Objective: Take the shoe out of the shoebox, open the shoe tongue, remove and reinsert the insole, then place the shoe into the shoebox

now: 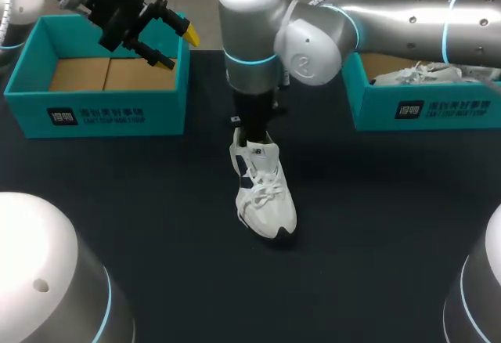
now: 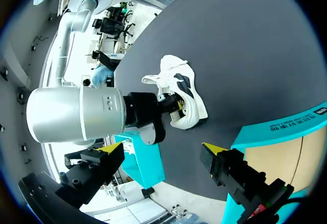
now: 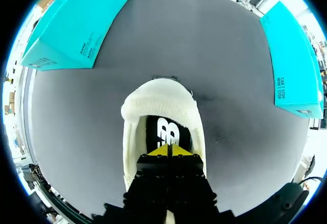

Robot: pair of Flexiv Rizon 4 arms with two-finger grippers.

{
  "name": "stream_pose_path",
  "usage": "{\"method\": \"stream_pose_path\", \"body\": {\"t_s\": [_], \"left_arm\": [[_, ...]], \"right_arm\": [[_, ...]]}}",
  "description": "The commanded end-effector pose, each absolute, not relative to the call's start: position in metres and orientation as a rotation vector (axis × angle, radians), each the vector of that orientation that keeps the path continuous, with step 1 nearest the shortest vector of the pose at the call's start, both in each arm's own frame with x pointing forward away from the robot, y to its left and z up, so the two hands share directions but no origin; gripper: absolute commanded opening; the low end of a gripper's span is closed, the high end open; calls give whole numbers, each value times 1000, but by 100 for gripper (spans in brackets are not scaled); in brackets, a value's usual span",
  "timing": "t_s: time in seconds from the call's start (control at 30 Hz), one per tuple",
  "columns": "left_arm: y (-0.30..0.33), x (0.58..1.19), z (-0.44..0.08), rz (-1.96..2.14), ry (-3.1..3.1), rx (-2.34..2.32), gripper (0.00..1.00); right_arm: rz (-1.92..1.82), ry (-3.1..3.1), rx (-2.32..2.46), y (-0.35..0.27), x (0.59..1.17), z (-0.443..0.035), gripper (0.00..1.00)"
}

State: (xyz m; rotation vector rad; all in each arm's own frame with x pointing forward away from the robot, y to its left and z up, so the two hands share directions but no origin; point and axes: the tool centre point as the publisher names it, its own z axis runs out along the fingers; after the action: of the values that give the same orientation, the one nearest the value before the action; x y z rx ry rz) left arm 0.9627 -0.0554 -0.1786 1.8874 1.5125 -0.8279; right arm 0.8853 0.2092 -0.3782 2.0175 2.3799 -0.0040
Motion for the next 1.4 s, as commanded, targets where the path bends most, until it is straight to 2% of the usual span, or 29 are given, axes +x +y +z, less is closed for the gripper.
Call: {"method": "stream_pose_path", "body": {"t_s": [0.03,0.37,0.9,1.4], "left_arm": [[-55,962,-179,-825,1513,1889,100],[-55,962,-179,-825,1513,1889,100],[-55,962,-179,-825,1513,1889,100],[-55,962,-179,-825,1513,1889,100]], "right_arm": [[-16,2420,2070,207,899,-391,0],[-37,2419,2127,212,903,-421,0],[-168,2418,2109,207,873,-363,0],[-275,2432,2101,205,862,-372,0]]}}
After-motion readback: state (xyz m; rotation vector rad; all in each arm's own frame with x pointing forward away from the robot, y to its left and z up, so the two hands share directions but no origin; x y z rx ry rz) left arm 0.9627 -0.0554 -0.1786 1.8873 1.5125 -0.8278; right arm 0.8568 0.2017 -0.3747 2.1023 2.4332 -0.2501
